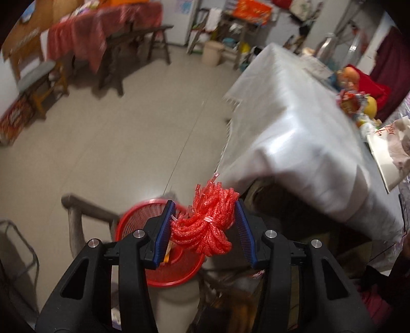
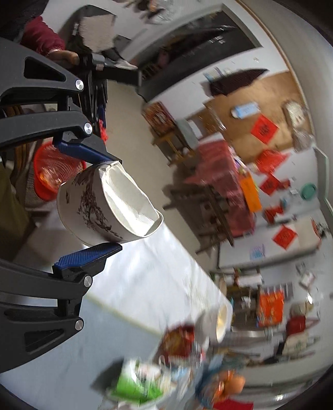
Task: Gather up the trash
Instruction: 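Carry the red net and white cup over to the red wastebasket, then open the left tool to drop the red net while the right tool drops the cup into the basket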
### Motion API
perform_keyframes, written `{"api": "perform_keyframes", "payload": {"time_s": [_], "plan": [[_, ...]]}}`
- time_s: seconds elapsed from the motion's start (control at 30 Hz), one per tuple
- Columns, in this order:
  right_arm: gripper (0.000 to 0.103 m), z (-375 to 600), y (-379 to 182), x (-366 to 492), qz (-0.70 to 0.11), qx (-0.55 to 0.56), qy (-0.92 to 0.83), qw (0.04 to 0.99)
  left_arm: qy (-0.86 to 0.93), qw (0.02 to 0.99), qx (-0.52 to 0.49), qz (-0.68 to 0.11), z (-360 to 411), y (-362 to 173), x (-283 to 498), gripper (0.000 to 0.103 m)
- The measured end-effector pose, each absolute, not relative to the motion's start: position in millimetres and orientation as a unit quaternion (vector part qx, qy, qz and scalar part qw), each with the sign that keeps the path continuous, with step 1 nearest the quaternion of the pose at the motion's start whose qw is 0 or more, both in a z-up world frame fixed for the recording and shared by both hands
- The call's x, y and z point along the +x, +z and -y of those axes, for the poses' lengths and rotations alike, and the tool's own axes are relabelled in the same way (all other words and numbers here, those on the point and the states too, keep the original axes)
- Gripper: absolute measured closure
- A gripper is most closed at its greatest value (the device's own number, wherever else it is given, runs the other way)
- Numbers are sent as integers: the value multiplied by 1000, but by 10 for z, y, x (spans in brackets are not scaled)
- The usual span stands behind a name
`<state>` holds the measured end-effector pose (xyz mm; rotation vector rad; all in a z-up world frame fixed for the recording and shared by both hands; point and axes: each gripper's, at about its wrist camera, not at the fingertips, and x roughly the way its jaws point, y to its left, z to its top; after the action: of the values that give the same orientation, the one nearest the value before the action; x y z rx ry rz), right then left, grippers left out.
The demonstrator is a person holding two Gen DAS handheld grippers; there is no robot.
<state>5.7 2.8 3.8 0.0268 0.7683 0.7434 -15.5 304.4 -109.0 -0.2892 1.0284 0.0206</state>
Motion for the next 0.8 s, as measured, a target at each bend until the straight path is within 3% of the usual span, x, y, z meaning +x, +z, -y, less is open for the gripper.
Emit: {"api": "perform_keyframes", "payload": {"time_s": [0.13,0.57,0.7,0.8], "plan": [[44,-518,-86,-57,-390,-19,382,838,26,855,-161,-492,-3289,-1186,-270,19],[42,-1756,-600,-195,-461,-79,456,757,96,864,-212,-446,-3925,-978,-439,10],[30,-2010,-622,-219,-463,-81,467,749,117,867,-214,-435,-4040,-903,-495,10],[28,-1908,-536,-254,-442,-89,460,765,119,870,-209,-430,-4050,-861,-521,9]]}}
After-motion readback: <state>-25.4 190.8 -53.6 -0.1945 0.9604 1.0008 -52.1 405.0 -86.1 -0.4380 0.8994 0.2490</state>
